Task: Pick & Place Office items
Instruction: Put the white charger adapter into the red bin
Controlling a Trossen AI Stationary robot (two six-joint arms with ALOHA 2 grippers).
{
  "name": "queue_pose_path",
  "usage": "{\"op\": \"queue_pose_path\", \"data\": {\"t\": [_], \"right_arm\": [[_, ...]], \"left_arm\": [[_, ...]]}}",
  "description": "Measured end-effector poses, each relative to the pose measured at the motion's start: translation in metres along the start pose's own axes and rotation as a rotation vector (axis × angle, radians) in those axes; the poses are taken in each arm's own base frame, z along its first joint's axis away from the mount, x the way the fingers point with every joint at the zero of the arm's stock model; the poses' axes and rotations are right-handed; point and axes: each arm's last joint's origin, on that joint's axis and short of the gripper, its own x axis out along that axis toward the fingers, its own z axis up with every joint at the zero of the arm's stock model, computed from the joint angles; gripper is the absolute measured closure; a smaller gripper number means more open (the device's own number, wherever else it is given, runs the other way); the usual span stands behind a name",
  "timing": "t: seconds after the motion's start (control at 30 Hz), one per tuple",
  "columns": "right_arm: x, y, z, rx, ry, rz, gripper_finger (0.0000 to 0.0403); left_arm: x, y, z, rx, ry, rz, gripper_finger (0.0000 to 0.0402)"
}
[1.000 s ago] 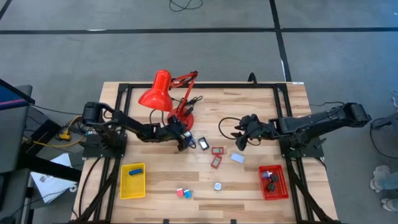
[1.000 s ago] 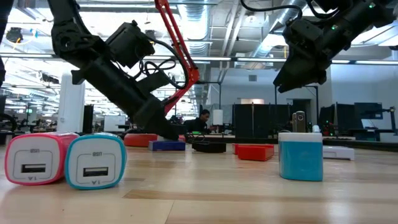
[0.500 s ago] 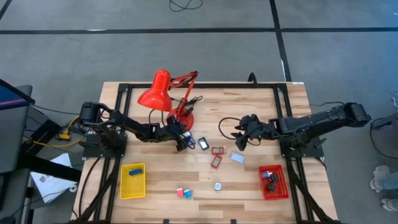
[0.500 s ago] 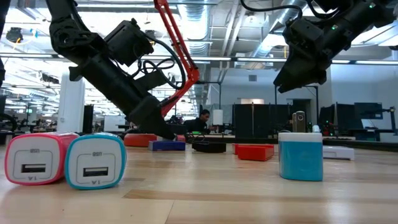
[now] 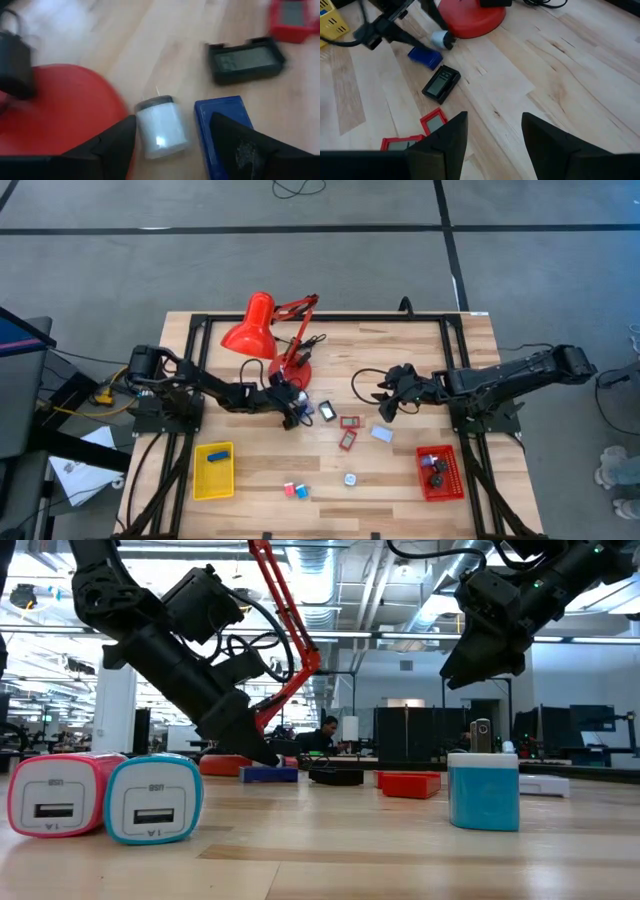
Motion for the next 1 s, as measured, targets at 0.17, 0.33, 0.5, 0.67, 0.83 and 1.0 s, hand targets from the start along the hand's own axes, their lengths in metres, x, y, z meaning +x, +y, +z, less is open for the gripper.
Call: {"op": "queue_pose_path", "data": {"t": [0.17, 0.33, 0.5, 0.67, 0.83, 1.0], "right_arm": [[0.000, 0.000, 0.000, 0.000, 0.000, 0.000, 0.0223], [0.000, 0.000, 0.000, 0.000, 0.000, 0.000, 0.0223], [0.000, 0.000, 0.000, 0.000, 0.000, -0.001, 0.0223], [0.000, 0.000, 0.000, 0.000, 0.000, 0.000, 0.0223], [0.000, 0.000, 0.000, 0.000, -0.001, 0.000, 0.0223], [0.000, 0.000, 0.000, 0.000, 0.000, 0.000, 0.0223]], "left_arm": [[-0.001, -0.002, 0.000, 0.000, 0.003, -0.027, 0.0157], [0.000, -0.001, 0.000, 0.004, -0.001, -0.006, 0.0165], [0.000, -0.001, 0.000, 0.006, -0.003, 0.003, 0.0177], [0.005, -0.001, -0.002, -0.004, -0.015, 0.045, 0.0187], [0.010, -0.002, -0.005, -0.019, -0.028, 0.055, 0.0202], [0.011, -0.003, -0.006, -0.014, -0.015, 0.027, 0.0237]]}}
